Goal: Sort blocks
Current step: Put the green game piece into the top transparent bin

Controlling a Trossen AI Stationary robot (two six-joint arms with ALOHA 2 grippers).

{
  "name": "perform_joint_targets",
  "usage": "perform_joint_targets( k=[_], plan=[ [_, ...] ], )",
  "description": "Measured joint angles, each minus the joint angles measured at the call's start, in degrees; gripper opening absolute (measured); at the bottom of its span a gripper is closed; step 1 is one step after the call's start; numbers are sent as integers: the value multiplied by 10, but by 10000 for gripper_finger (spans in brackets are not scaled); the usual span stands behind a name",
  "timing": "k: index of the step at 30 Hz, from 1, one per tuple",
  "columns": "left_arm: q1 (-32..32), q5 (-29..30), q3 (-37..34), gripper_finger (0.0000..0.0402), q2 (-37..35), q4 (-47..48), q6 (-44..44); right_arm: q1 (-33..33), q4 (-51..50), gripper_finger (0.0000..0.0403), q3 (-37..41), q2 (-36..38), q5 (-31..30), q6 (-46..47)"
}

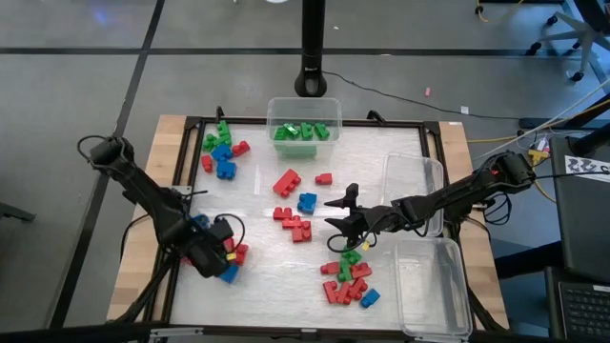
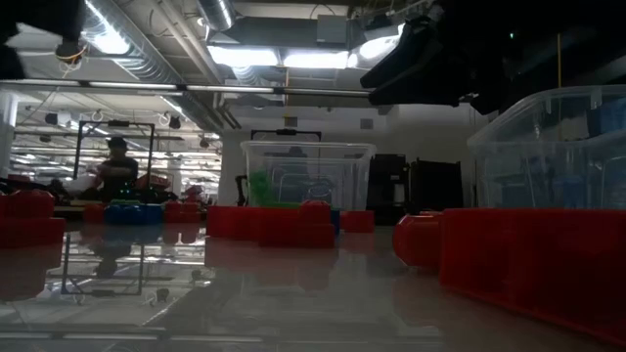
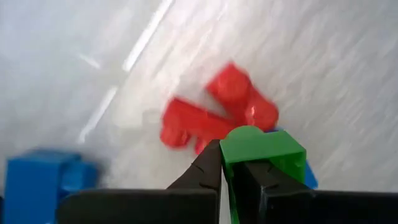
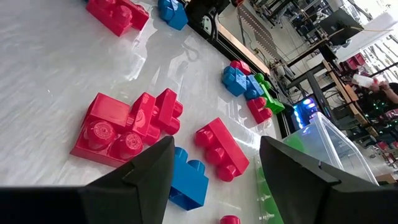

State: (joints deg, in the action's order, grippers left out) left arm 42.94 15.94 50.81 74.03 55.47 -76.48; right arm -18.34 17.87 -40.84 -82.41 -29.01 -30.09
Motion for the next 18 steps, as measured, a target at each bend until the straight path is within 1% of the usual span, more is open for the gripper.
perform_joint_targets(
  k=[9,14,18],
  plan=[
    [-89,72,0,7,-58,-14,132,0,0,234,0,0,0,0],
    [-144,78,0,11,-80,-39,223,0,0,234,0,0,0,0],
    [-190,79,0,5,-90,-86,306,0,0,234,0,0,-1,0]
  ],
)
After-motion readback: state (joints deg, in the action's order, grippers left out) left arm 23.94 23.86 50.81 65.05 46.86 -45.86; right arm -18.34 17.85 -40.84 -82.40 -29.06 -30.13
